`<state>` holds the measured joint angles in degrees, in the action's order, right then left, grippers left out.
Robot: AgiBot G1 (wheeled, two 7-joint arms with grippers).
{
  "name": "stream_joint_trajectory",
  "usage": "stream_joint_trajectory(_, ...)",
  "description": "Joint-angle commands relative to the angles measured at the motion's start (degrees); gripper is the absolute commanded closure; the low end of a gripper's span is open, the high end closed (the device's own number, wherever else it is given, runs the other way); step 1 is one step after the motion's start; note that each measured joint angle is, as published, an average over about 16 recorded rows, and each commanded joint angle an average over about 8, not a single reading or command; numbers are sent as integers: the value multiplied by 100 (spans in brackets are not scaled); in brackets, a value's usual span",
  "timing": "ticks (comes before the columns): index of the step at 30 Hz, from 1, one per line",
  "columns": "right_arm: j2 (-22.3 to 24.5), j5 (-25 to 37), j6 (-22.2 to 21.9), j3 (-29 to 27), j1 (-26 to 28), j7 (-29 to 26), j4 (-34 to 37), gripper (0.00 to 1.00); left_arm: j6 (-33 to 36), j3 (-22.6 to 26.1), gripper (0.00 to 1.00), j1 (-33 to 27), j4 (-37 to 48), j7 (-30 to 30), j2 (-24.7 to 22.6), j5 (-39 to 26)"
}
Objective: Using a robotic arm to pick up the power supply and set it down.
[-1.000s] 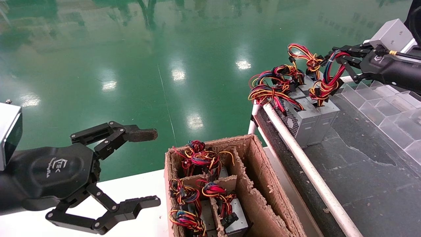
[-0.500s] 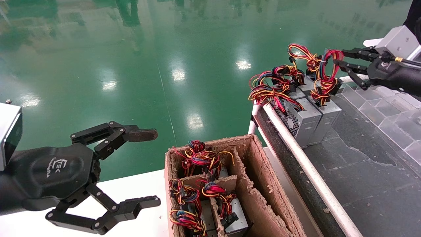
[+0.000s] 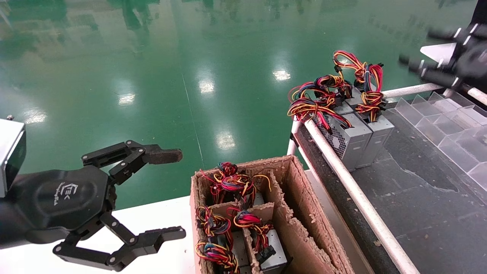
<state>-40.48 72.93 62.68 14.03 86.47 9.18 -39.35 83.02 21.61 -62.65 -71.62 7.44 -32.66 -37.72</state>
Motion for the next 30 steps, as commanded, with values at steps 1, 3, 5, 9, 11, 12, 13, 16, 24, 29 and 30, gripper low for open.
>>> stream_joint_trajectory(1, 66, -269, 100, -160, -45, -165, -70, 0, 0, 0, 0, 0, 0, 0, 0, 0)
stream_joint_trajectory(3, 92, -406, 169, -213, -103, -249, -149, 0, -1, 0, 0, 1, 1, 0, 0, 0)
stream_joint_trajectory(5, 109, -503, 232, -224, -169, -313, -246, 0, -1, -1, 0, 1, 1, 0, 0, 0)
stream_joint_trajectory(9, 138, -679, 372, -195, -326, -427, -460, 0, -1, 0, 0, 1, 1, 0, 0, 0)
stream_joint_trajectory(11, 154, -772, 446, -180, -409, -487, -574, 0, -1, 0, 0, 1, 1, 0, 0, 0)
stream_joint_trajectory(12, 161, -816, 481, -173, -449, -515, -628, 0, -1, 0, 0, 1, 1, 0, 0, 0)
stream_joint_trajectory(13, 169, -863, 518, -165, -490, -546, -685, 0, -1, 0, 0, 1, 1, 0, 0, 0)
stream_joint_trajectory(16, 192, -1000, 627, -143, -613, -634, -852, 0, -1, 0, 0, 1, 1, 0, 0, 0)
stream_joint_trajectory(24, 254, -1366, 918, -84, -939, -870, -1299, 0, -1, 0, 0, 1, 1, 0, 0, 0)
stream_joint_trajectory(29, 293, -1597, 1101, -46, -1145, -1019, -1580, 0, -1, 0, 0, 1, 1, 0, 1, 0)
stream_joint_trajectory(30, 300, -1642, 1137, -39, -1184, -1048, -1635, 0, -1, 0, 0, 1, 1, 0, 1, 0)
